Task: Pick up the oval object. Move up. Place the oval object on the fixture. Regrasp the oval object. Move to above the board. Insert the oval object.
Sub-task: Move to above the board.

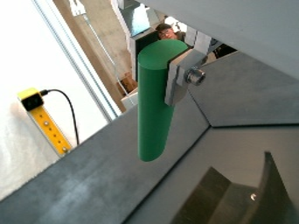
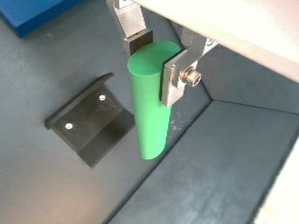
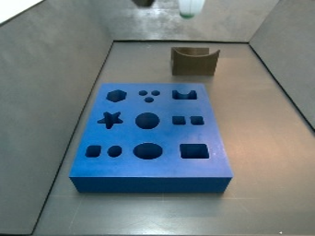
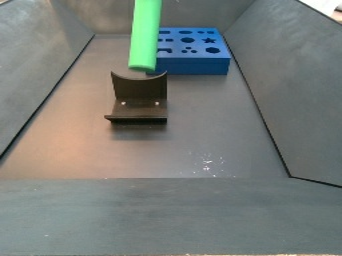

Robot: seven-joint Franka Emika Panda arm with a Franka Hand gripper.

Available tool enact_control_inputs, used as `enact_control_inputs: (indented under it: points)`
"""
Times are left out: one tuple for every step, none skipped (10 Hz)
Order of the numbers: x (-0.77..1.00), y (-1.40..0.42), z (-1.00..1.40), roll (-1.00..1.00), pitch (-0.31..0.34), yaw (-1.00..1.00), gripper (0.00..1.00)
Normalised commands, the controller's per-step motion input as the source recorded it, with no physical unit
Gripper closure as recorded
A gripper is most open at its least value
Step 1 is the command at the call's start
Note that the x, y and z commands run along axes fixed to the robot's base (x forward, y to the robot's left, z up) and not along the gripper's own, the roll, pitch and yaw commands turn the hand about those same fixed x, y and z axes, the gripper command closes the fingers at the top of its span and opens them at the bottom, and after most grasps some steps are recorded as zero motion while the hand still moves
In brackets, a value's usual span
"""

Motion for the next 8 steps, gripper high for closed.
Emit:
enact_control_inputs:
  points:
    - [-0.15, 0.09, 1.00, -0.11, 0.137, -0.04, 1.00]
    - [-0.14, 0.08, 1.00, -0.10, 0.141, -0.03, 1.00]
    - [-0.11, 0.06, 0.95, -0.08, 0.150, 0.01, 1.00]
    - [-0.09, 0.04, 0.84, -0.07, 0.150, 0.03, 1.00]
    - [-0.05, 0.01, 0.62, -0.06, 0.147, 0.05, 1.00]
    - [-0.02, 0.00, 0.46, -0.06, 0.148, 0.06, 1.00]
    - [0.00, -0.01, 0.25, -0.06, 0.158, 0.07, 1.00]
    - [-0.30, -1.00, 0.11, -0.49, 0.114, 1.00, 1.00]
